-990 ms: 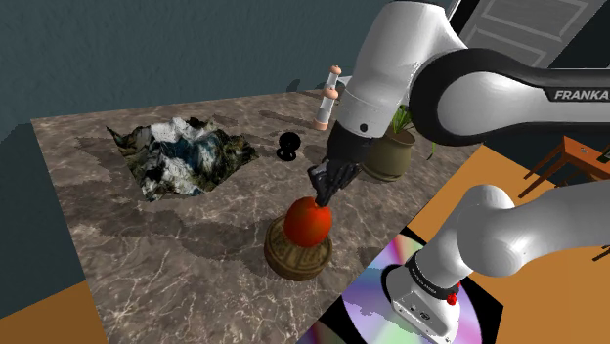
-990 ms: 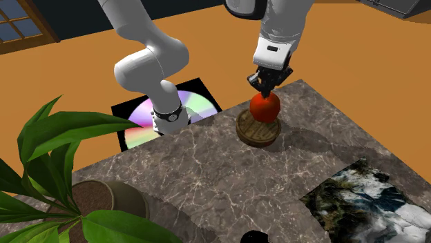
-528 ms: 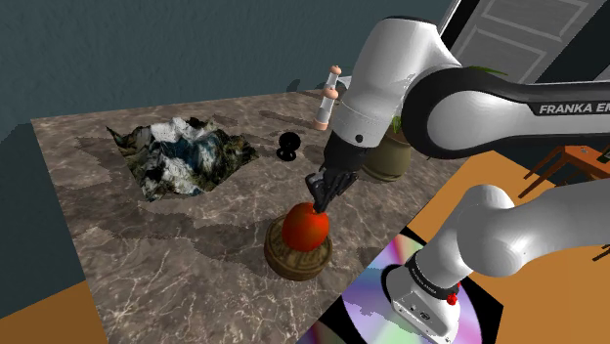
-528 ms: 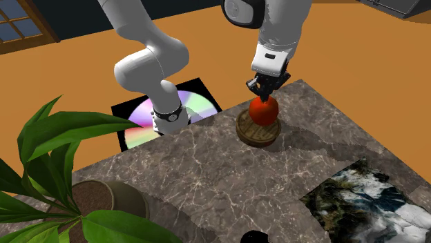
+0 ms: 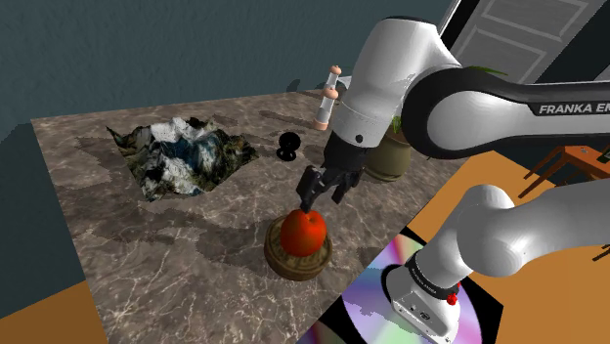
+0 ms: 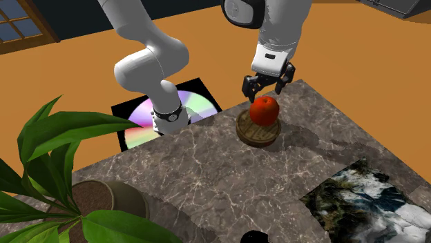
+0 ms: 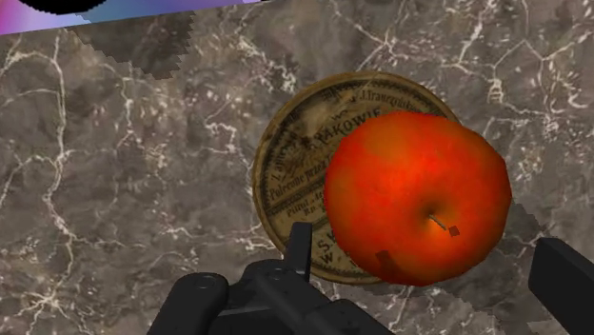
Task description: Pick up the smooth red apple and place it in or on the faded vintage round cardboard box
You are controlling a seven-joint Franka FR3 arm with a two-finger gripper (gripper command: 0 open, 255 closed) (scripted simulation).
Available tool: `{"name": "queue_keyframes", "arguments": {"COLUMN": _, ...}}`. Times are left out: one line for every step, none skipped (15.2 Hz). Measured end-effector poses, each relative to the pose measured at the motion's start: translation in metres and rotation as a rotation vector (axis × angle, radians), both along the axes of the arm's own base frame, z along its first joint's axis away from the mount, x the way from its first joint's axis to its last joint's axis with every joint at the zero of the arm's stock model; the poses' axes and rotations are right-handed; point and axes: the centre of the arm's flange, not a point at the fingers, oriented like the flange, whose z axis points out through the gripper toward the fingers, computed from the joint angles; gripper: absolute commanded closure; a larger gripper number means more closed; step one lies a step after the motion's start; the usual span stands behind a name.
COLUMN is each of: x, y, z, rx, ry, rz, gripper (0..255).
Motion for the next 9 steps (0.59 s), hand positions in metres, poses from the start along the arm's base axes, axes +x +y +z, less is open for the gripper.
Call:
{"name": "queue_keyframes", "arguments": {"x": 0.0, "y": 0.0, "z": 0.0, "rx": 0.0, "ry": 0.0, "rz": 0.0, "gripper": 0}}
{"name": "queue_keyframes", "arguments": {"x": 0.001, "y": 0.001, "z": 0.007, "rx": 0.0, "ry": 0.0, "rz": 0.0, "gripper": 0}}
{"name": "queue_keyframes", "arguments": {"x": 0.001, "y": -0.001, "z": 0.016, "rx": 0.001, "ry": -0.001, "rz": 0.0, "gripper": 0}}
{"name": "queue_keyframes", "arguments": {"x": 0.001, "y": -0.001, "z": 0.028, "rx": 0.001, "ry": -0.001, "rz": 0.0, "gripper": 0}}
{"name": "queue_keyframes", "arguments": {"x": 0.002, "y": -0.003, "z": 0.038, "rx": 0.001, "ry": -0.001, "rz": 0.0, "gripper": 0}}
{"name": "queue_keyframes", "arguments": {"x": 0.002, "y": -0.005, "z": 0.044, "rx": 0.001, "ry": -0.001, "rz": 0.0, "gripper": 0}}
{"name": "queue_keyframes", "arguments": {"x": 0.002, "y": -0.005, "z": 0.048, "rx": 0.001, "ry": -0.001, "rz": 0.0, "gripper": 0}}
{"name": "queue_keyframes", "arguments": {"x": 0.002, "y": -0.005, "z": 0.049, "rx": 0.0, "ry": 0.0, "rz": 0.0, "gripper": 0}}
{"name": "queue_keyframes", "arguments": {"x": 0.002, "y": -0.005, "z": 0.049, "rx": 0.0, "ry": 0.0, "rz": 0.0, "gripper": 0}}
